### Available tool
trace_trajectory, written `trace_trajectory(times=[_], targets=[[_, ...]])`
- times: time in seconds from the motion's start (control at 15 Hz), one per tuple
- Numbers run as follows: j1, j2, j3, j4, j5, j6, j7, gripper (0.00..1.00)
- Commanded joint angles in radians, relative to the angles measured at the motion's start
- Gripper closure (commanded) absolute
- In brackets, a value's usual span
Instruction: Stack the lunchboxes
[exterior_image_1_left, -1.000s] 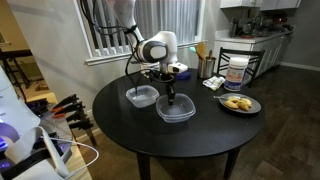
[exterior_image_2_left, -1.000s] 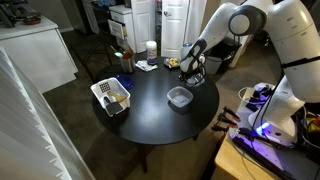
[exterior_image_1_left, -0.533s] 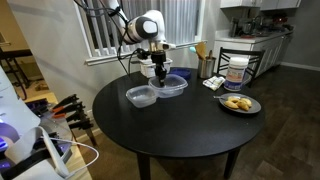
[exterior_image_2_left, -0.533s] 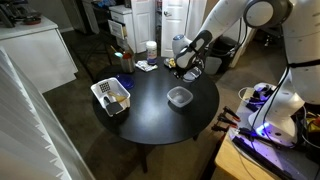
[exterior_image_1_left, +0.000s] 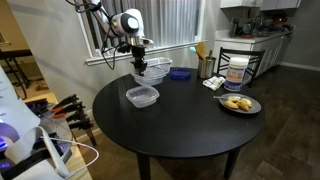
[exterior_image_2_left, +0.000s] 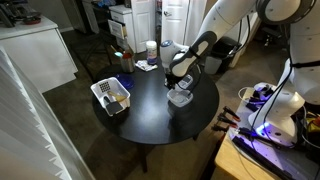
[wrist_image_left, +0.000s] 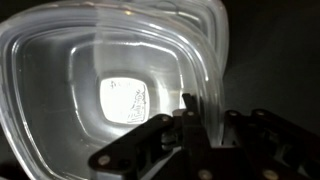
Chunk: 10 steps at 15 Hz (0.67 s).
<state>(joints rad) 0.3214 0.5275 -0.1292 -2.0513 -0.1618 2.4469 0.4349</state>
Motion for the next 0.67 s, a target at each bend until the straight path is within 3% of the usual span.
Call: trace_trajectory(times=[0.0, 0.53, 0.6], targets=[[-0.004, 0.023, 0.046, -0.001, -0.02, -0.046, 0.008, 0.99], [-0.025, 0.11, 0.031, 0.017, -0.011, -0.011, 0.021, 0.99], [-0.029, 0.116, 0.03, 0.02, -0.008, -0.012, 0.018, 0.69]])
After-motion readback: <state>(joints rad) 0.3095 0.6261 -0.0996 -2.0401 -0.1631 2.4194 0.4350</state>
